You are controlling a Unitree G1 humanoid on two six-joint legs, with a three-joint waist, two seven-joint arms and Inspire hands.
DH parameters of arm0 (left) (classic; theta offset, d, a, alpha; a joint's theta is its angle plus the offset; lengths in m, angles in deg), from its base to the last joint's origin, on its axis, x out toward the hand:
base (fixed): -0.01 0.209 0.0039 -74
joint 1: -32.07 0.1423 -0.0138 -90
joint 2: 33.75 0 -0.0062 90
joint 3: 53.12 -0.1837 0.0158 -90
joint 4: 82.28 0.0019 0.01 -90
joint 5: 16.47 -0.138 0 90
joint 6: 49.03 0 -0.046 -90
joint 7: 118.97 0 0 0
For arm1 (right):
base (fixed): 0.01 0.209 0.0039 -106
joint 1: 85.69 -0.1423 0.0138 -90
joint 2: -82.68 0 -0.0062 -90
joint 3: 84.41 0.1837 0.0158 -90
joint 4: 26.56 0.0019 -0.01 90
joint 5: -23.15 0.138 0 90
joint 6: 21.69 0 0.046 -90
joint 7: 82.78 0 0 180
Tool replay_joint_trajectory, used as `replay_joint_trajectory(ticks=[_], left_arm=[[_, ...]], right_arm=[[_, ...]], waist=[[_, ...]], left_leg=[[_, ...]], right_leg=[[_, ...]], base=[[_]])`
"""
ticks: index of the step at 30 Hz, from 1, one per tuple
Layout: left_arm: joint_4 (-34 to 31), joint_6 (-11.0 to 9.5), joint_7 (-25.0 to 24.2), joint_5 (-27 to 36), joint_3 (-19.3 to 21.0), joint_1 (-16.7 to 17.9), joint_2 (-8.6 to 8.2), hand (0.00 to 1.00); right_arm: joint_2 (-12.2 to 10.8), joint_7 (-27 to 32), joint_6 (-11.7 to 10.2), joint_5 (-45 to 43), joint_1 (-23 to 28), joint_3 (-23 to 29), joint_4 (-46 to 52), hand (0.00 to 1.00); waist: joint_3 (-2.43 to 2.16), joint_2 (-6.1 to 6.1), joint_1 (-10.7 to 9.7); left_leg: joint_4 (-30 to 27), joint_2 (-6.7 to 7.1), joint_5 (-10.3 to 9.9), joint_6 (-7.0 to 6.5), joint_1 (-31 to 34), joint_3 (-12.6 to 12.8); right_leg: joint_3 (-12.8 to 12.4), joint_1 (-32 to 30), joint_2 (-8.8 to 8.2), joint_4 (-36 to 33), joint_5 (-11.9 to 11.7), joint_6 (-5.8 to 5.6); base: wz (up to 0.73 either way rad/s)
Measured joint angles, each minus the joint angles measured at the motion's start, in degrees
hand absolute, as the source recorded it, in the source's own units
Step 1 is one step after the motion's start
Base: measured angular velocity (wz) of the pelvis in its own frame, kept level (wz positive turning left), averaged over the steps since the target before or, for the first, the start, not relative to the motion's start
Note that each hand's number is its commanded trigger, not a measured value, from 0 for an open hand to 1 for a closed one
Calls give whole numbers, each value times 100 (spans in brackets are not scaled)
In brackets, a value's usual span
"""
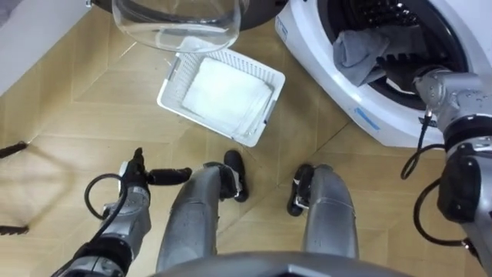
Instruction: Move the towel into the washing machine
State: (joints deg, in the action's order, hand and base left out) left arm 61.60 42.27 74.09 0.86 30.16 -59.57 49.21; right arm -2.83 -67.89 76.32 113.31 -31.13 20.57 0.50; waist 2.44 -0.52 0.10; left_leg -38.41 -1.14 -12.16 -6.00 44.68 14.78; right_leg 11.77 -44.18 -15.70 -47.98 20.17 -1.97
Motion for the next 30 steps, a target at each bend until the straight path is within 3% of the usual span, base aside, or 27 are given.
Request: replay_joint_trajectory(ticks=[5, 10, 13, 16, 17, 18, 20, 24, 27, 30], left_arm=[[416, -2, -61, 6, 117, 39, 110, 0], [867, -44, -327, 51, 285, 262, 227, 0], [962, -41, -342, 56, 588, 531, 260, 0], [1144, -46, -334, 112, 644, 658, 222, 0], [1269, -84, -336, 123, 652, 667, 224, 0], [1391, -133, -335, 115, 647, 678, 231, 0], [1420, -163, -336, 103, 651, 688, 231, 0], [1421, -184, -374, 109, 644, 777, 223, 0], [1316, -185, -374, 84, 649, 952, 203, 0], [1286, -182, -386, 84, 662, 1127, 156, 0]], right_arm=[[-1, -422, -110, 41, 492, 70, -9, 0], [-44, -968, -166, -8, 1315, 38, -176, 0], [-113, -1252, -257, -496, 1861, -38, -212, 0], [-297, -1465, -426, -1373, 2234, -149, -479, 0], [-351, -1518, -467, -1726, 2428, -262, -565, 0], [-398, -1572, -542, -2154, 2631, -436, -634, 0], [-463, -1647, -616, -2933, 2964, -712, -699, 0], [-587, -1598, -594, -4880, 3386, -1211, -905, 0], [-683, -1510, -600, -5876, 3639, -1542, -907, 0], [-797, -1507, -597, -6343, 3769, -1617, -1038, 0]], waist=[[-1, -12, 205], [-3, -46, 213], [-37, -13, 231], [-59, 1, 224], [-104, 11, 223], [-179, 30, 205], [-221, 43, 191], [-234, 75, 193], [-229, 102, 200], [-238, 119, 193]], left_leg=[[184, 5, 5, 30, -345, -35], [631, 52, 33, 105, -910, -264], [926, 50, 67, 160, -1185, -305], [1192, 38, 86, 191, -1579, -307], [1249, 18, 86, 192, -1731, -312], [1339, 7, 91, 201, -1879, -319], [1460, -5, 98, 216, -2091, -327], [1753, -34, 58, 365, -2619, -325], [2067, -38, 100, 433, -3009, -323], [2187, -80, 118, 480, -3263, -322]], right_leg=[[96, 412, 52, 290, -27, -33], [91, 1148, 305, 958, -86, -101], [76, 1469, 434, 1394, -209, -102], [101, 1929, 527, 1790, -323, -89], [102, 2130, 581, 1971, -371, -88], [147, 2325, 622, 2167, -428, -77], [245, 2638, 700, 2470, -527, -72], [254, 3159, 812, 2852, -608, -67], [253, 3513, 892, 3159, -723, -47], [257, 3846, 986, 3442, -820, -32]], base=[[2], [15], [-1], [-6], [-10], [-10], [-6], [-13], [-14], [-7]])
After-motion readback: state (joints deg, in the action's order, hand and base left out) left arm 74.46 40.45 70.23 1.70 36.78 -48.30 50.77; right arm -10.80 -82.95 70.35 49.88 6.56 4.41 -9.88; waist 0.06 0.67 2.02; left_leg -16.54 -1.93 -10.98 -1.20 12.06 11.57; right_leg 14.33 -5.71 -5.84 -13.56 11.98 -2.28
